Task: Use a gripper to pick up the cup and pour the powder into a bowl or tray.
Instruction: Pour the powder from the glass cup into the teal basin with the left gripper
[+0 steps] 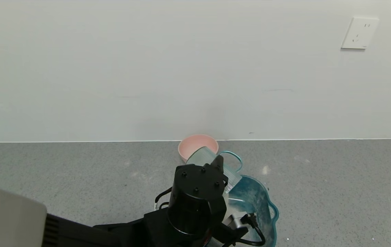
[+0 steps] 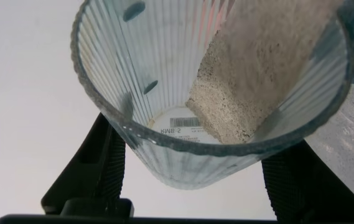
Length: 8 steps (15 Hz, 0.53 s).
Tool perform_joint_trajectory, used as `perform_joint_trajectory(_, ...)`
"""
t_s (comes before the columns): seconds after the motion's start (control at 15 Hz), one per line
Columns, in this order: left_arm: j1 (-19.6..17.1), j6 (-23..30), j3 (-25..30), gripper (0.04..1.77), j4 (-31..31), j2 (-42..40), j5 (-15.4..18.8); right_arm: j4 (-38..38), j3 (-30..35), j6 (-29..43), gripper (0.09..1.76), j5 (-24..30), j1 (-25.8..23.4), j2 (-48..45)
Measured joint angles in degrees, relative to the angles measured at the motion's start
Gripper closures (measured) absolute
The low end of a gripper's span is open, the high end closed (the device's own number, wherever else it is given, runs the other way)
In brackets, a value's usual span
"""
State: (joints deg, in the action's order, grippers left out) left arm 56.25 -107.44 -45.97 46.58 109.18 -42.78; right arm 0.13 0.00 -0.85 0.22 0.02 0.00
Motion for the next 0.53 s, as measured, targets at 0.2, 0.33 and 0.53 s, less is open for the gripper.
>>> perform_joint_trajectory(0.2,0.01,0.07,0.17,0.55,0.0,0.0,-0.02,0.0,0.0,0.0,0.14,0.0,0.0,0.0)
perform_joint_trajectory(0.33,-0.05,0.46,0.39,0.55,0.05,0.0,-0.02,0.0,0.0,-0.02,0.14,-0.01,0.0,0.0)
perform_joint_trajectory(0.53,-0.22,0.72,0.8,0.55,2.15,-0.02,0.04,0.0,0.0,0.01,0.14,-0.01,0.0,0.0)
